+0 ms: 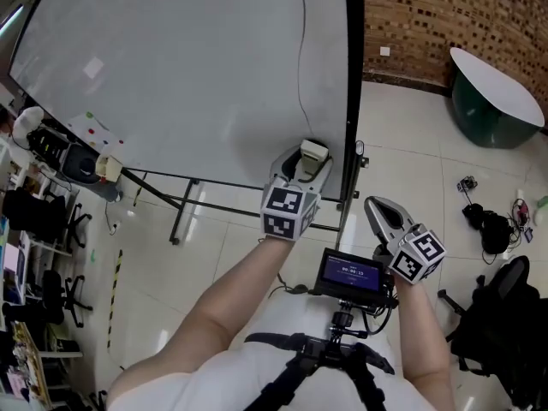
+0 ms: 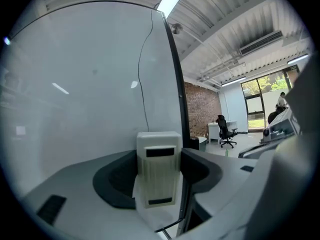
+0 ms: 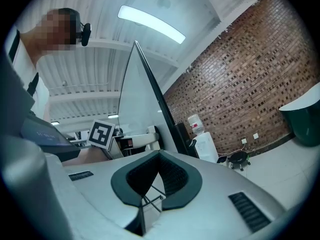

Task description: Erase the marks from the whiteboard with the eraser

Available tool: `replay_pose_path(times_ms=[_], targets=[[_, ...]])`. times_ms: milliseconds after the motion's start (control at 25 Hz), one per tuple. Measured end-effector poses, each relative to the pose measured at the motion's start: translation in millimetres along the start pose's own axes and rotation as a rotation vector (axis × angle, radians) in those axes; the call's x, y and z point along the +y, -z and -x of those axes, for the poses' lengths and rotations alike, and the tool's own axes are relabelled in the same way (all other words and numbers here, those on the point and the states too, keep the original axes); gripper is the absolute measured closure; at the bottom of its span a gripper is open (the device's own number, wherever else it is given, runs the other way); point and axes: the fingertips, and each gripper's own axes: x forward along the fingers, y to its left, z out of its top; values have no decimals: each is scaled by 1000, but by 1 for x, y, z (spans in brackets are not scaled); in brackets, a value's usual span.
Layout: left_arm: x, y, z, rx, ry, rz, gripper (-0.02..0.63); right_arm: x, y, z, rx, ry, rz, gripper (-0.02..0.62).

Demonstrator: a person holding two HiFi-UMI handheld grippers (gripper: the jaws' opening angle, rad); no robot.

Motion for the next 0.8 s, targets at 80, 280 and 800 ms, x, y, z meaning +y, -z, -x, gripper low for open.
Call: replay_pose_path(times_ms=[80,280,800], targets=[[-1,-20,6,-41,-11,-41,342,2,-4,0,-9,4,3,575],[5,-88,30,-199,-58,-177,342,0,-11,0,-28,19,8,575],[1,27,-9,83,-22,37,339,-24,2,6,-56,52,-95,575]])
